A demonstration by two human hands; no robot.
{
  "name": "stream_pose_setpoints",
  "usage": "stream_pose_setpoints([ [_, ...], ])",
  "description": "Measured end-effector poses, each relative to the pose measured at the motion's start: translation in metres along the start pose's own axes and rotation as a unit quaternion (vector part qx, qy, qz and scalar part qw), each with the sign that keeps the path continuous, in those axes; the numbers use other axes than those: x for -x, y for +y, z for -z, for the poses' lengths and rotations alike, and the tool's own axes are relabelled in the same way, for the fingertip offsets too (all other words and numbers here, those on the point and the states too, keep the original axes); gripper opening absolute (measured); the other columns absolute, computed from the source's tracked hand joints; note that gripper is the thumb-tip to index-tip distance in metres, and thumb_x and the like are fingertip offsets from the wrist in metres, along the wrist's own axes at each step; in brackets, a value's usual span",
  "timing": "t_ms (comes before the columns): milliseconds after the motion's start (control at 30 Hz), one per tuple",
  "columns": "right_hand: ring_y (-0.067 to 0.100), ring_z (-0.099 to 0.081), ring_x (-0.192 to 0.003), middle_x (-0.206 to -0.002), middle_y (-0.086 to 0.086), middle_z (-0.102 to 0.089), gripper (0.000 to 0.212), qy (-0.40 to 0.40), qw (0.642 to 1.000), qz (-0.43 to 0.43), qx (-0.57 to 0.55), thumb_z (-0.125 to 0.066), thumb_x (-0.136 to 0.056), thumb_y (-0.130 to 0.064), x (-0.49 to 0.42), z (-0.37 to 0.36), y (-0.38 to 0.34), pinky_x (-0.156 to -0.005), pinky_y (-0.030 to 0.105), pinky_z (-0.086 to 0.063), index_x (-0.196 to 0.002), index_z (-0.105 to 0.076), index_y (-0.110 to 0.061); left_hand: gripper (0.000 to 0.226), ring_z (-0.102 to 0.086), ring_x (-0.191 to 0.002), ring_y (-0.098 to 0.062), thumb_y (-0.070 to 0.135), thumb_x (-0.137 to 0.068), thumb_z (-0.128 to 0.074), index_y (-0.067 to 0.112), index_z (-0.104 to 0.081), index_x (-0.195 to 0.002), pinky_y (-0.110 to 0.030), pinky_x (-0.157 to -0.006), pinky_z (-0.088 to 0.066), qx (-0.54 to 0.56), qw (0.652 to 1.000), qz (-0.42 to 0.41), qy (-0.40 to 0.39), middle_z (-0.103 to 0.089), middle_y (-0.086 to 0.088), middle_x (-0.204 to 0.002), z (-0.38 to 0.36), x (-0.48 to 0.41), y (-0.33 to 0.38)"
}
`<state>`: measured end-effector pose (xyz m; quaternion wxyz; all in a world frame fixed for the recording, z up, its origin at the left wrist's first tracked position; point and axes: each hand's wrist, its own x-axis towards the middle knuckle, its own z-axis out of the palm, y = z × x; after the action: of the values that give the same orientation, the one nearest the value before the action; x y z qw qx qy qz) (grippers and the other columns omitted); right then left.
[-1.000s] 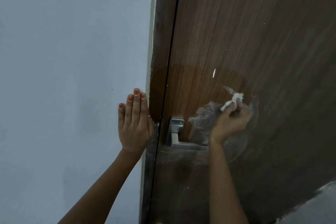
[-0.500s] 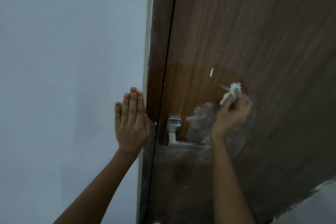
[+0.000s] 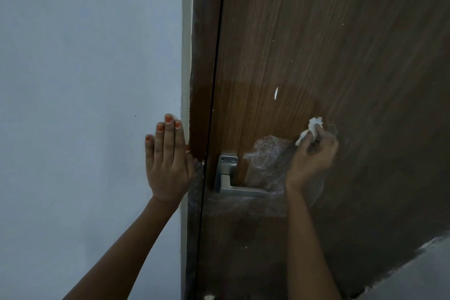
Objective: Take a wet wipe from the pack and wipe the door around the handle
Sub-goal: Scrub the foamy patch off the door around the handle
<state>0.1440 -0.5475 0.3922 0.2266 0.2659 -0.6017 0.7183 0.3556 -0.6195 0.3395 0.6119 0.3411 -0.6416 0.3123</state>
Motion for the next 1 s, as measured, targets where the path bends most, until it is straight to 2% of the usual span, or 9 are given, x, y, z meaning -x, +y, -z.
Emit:
stream_pose_setpoints([
  [100,0.024,-0.056,-0.097,-0.106,0.023,-0.061,0.021,-0.112,0.984,0.131,0.046,-0.06,-0.083,0.004,0.025,-0.012,-0.01,-0.086,0.01,-0.039,-0.104,-0.065,0.003,0.053,-0.002,-0.146,-0.016,0.019,-0.104,-0.025,0.011,-0.004,-0.152,-0.034,-0.12,-0.005,-0.002,1.0,0.002,0.001,0.003,0.0,-0.159,0.0,-0.001,0.0],
  [200,0.02,-0.056,-0.096,-0.106,0.015,-0.065,0.024,-0.26,0.919,0.281,0.096,-0.063,-0.08,-0.002,0.055,-0.01,0.002,-0.081,0.017,-0.045,-0.104,-0.066,-0.002,0.053,-0.001,-0.146,-0.015,0.019,-0.104,-0.024,0.012,-0.003,-0.152,-0.034,-0.119,-0.004,0.001,1.0,0.004,0.002,0.004,0.001,-0.159,0.001,-0.001,0.0],
  [267,0.018,-0.055,-0.097,-0.105,0.014,-0.065,0.024,-0.289,0.909,0.282,0.101,-0.068,-0.077,0.001,0.058,0.0,0.019,-0.077,0.027,-0.052,-0.101,-0.066,-0.002,0.053,-0.001,-0.146,-0.015,0.02,-0.104,-0.024,0.013,-0.003,-0.152,-0.034,-0.119,-0.004,0.004,1.0,0.004,0.004,0.005,0.001,-0.159,0.002,-0.001,0.0],
  [367,0.02,-0.055,-0.1,-0.105,0.015,-0.064,0.019,-0.18,0.966,0.155,0.101,-0.068,-0.079,0.003,0.039,0.016,0.037,-0.079,0.039,-0.054,-0.097,-0.067,-0.002,0.053,0.0,-0.146,-0.014,0.019,-0.104,-0.024,0.013,-0.003,-0.152,-0.034,-0.119,-0.004,0.002,1.0,0.005,0.004,0.005,0.002,-0.159,0.002,-0.001,0.001],
  [467,0.008,-0.051,-0.103,-0.106,0.006,-0.063,0.017,-0.039,0.997,0.054,0.047,-0.063,-0.083,0.001,0.01,0.017,0.037,-0.082,0.032,-0.053,-0.099,-0.067,-0.002,0.053,0.0,-0.146,-0.014,0.019,-0.104,-0.024,0.013,-0.003,-0.152,-0.033,-0.119,-0.004,0.0,1.0,0.008,0.005,0.004,0.003,-0.159,0.001,-0.002,0.001],
  [600,0.023,-0.058,-0.099,-0.106,0.017,-0.061,0.018,-0.091,0.989,0.112,0.036,-0.061,-0.083,0.004,0.02,0.002,0.019,-0.083,0.023,-0.048,-0.1,-0.065,0.0,0.053,0.0,-0.146,-0.014,0.019,-0.104,-0.024,0.013,-0.002,-0.152,-0.033,-0.12,-0.003,0.001,1.0,0.008,0.003,0.005,0.003,-0.159,0.001,-0.001,0.002],
  [767,0.015,-0.048,-0.101,-0.106,0.016,-0.063,0.023,-0.266,0.931,0.24,0.071,-0.055,-0.083,-0.007,0.06,0.002,0.018,-0.082,0.023,-0.044,-0.101,-0.066,0.0,0.052,0.001,-0.146,-0.014,0.019,-0.104,-0.023,0.013,-0.002,-0.152,-0.033,-0.119,-0.003,0.0,1.0,0.009,0.003,0.005,0.003,-0.159,0.001,-0.001,0.001],
  [900,0.024,-0.058,-0.097,-0.106,0.019,-0.061,0.017,-0.144,0.984,0.094,0.044,-0.062,-0.082,0.005,0.035,0.016,0.032,-0.084,0.005,-0.039,-0.099,-0.066,0.0,0.053,0.0,-0.146,-0.014,0.018,-0.104,-0.024,0.013,-0.003,-0.152,-0.033,-0.119,-0.004,-0.004,1.0,0.008,0.004,0.005,0.003,-0.159,0.001,-0.001,0.001],
  [1000,0.026,-0.062,-0.095,-0.107,0.015,-0.061,0.016,-0.059,0.998,0.013,0.016,-0.059,-0.086,-0.001,0.015,0.012,0.029,-0.079,0.015,-0.049,-0.101,-0.066,-0.001,0.053,0.0,-0.146,-0.014,0.018,-0.104,-0.024,0.013,-0.002,-0.152,-0.033,-0.119,-0.004,-0.005,1.0,0.009,0.004,0.005,0.004,-0.159,0.001,-0.001,0.001],
])
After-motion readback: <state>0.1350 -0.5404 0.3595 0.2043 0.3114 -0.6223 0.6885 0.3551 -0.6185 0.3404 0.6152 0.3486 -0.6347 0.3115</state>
